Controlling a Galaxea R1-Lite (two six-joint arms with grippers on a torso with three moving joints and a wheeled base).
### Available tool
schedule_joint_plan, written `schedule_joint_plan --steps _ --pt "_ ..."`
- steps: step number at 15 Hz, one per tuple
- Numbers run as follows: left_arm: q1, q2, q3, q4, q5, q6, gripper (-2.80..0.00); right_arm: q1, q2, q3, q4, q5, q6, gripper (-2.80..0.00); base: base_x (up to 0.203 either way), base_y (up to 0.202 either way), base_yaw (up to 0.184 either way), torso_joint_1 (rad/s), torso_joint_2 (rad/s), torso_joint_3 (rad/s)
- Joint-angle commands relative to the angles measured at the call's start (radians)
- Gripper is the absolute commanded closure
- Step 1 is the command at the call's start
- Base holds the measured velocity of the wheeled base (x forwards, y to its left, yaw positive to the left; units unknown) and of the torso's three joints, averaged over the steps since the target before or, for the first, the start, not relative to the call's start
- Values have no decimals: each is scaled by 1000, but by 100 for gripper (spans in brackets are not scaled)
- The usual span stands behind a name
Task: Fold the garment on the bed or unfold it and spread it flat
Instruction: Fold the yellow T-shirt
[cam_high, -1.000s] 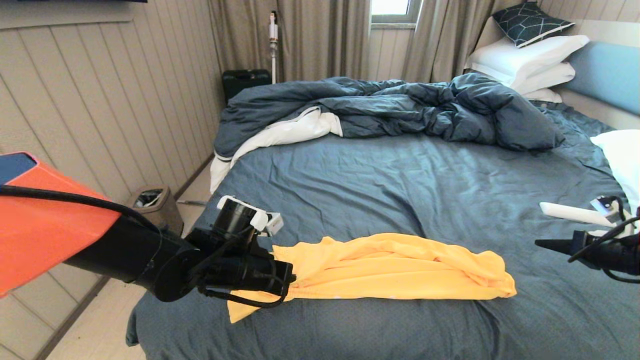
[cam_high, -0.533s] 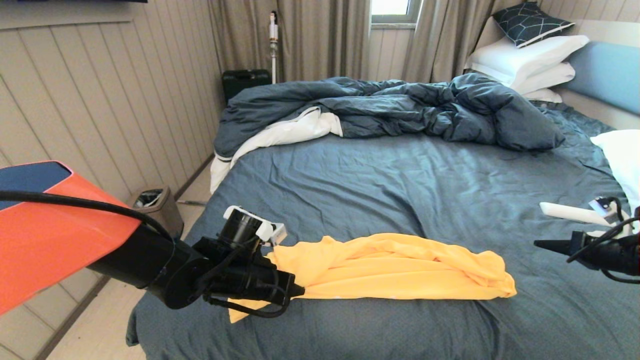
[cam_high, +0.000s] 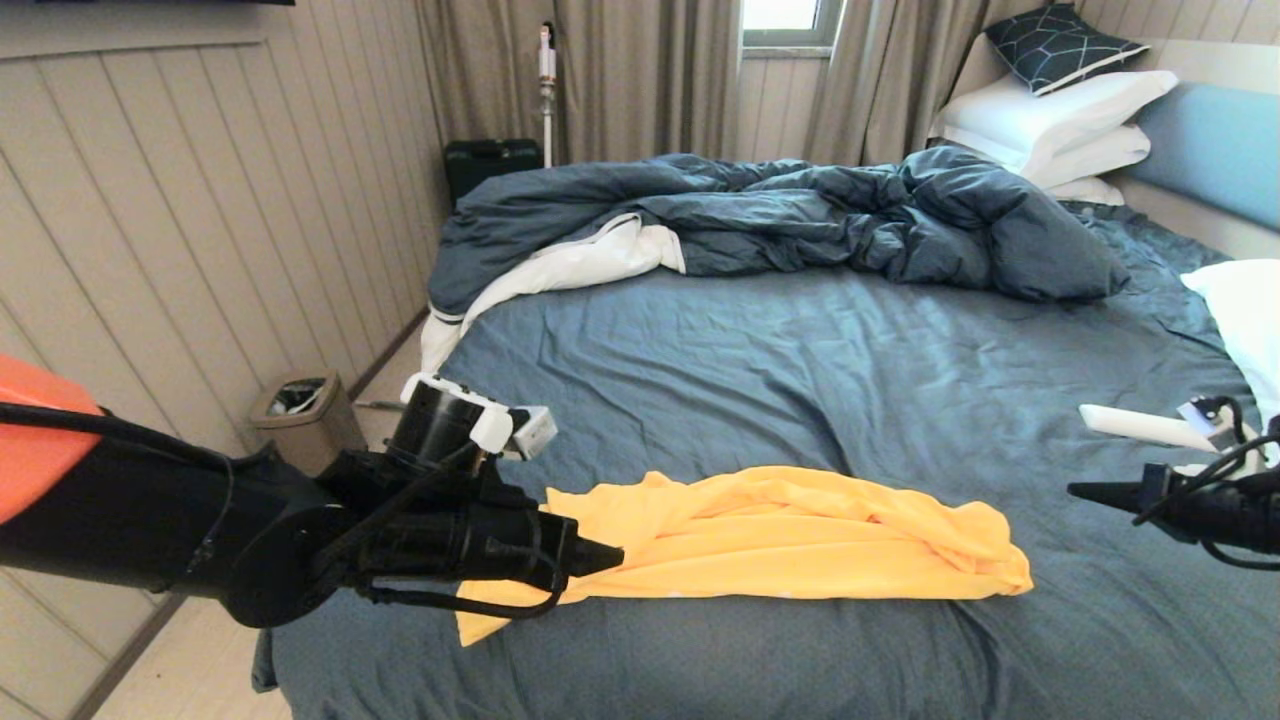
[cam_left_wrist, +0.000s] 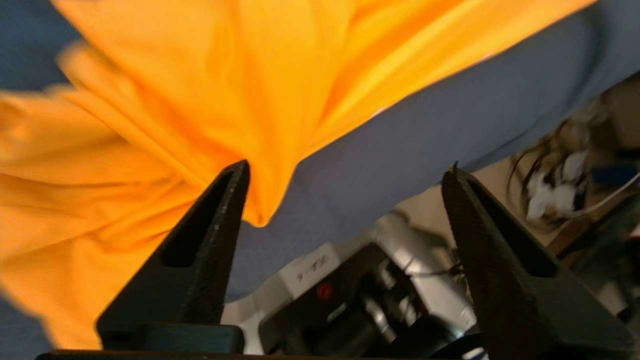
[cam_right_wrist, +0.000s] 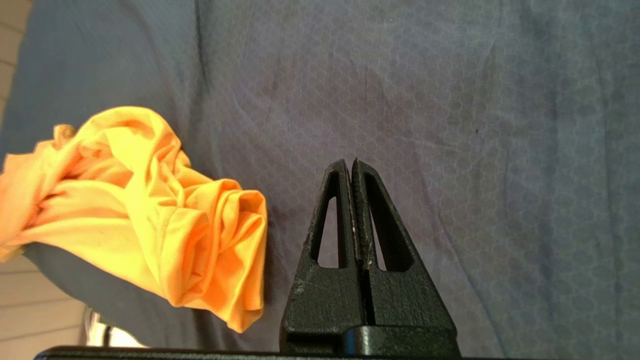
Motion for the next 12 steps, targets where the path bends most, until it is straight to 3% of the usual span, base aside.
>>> schedule_joint_plan --steps 1,3,5,8,10,12 --pt "15 -61 -11 0 1 -10 -280 2 -10 -2 2 4 16 0 0 0 0 0 0 0" --pt "57 -34 -80 42 2 -24 -280 36 -45 -18 7 -38 149 0 0 0 0 0 0 0" --pt "75 13 -190 141 5 -42 -280 151 -85 -71 62 -204 313 0 0 0 0 0 0 0" --pt "89 79 -419 378 51 -98 -280 350 -119 -199 316 -400 380 0 0 0 0 0 0 0" --pt "92 123 -547 566 75 -137 -280 481 -124 -318 484 -455 447 0 0 0 0 0 0 0" --pt "93 142 -575 638 82 -163 -280 550 -134 -419 637 -471 504 0 0 0 0 0 0 0"
